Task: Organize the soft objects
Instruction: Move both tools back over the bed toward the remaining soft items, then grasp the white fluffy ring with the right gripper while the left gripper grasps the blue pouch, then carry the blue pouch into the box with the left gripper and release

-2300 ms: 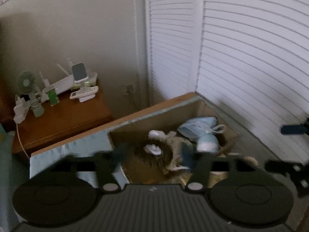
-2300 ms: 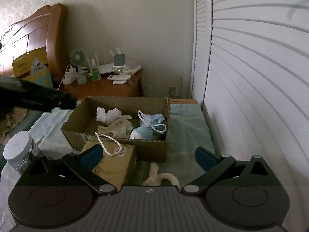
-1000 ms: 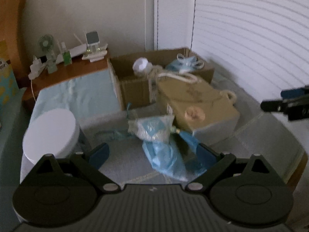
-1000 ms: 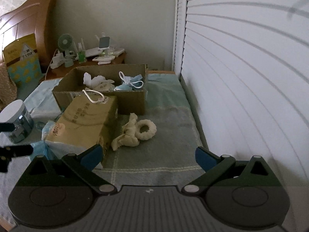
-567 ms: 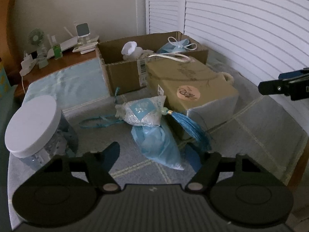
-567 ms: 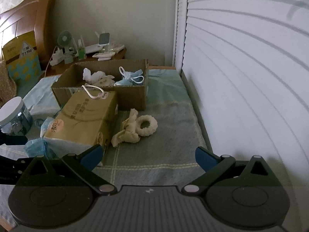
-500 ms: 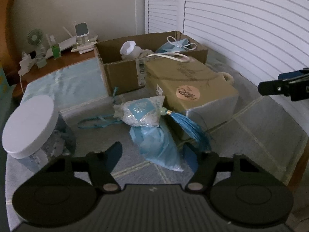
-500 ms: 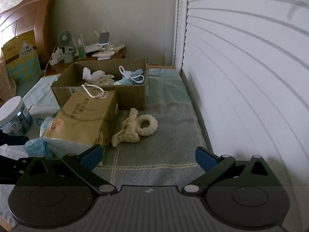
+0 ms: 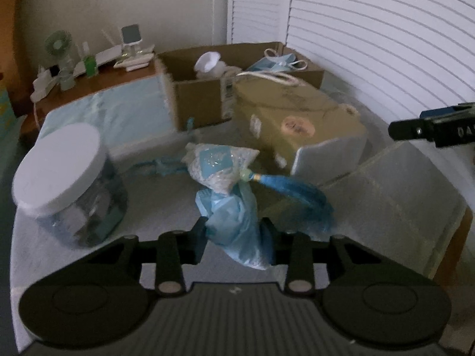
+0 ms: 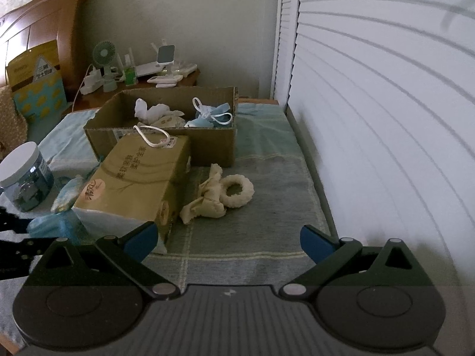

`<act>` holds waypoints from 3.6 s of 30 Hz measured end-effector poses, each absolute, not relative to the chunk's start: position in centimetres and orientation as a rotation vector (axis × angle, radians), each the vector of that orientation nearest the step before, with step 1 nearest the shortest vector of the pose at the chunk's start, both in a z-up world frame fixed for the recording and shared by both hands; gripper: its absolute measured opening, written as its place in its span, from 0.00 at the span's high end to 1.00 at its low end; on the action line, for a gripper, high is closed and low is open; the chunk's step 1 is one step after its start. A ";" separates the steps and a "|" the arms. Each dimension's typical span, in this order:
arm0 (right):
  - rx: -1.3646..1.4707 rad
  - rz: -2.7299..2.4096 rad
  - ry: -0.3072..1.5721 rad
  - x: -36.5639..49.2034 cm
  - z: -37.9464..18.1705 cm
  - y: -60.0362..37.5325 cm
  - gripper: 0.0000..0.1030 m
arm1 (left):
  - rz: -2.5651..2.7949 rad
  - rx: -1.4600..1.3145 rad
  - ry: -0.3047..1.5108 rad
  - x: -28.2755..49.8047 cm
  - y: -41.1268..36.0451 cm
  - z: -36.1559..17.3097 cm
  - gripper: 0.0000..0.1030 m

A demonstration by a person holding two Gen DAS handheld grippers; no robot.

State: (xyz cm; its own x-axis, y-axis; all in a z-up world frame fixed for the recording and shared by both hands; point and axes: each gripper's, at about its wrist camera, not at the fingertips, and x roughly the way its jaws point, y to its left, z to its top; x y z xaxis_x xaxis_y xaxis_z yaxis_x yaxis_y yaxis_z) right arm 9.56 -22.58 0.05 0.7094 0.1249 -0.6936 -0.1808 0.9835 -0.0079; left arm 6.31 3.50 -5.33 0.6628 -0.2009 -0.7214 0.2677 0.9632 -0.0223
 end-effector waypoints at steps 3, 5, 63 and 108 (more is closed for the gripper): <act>-0.073 0.156 0.762 9.8 -0.3 -22.7 0.00 | -0.234 0.086 0.814 5.6 4.4 -5.3 0.57; -0.070 0.135 0.753 10.1 -0.6 -23.0 0.00 | -0.218 0.087 0.813 5.4 4.6 -5.4 0.43; -0.095 0.075 0.793 12.6 -3.9 -24.2 0.40 | -0.194 0.128 0.787 6.8 3.1 -6.2 0.12; -0.095 0.109 0.743 9.8 -1.8 -23.9 0.69 | -0.402 0.169 0.833 0.5 4.1 -1.7 0.62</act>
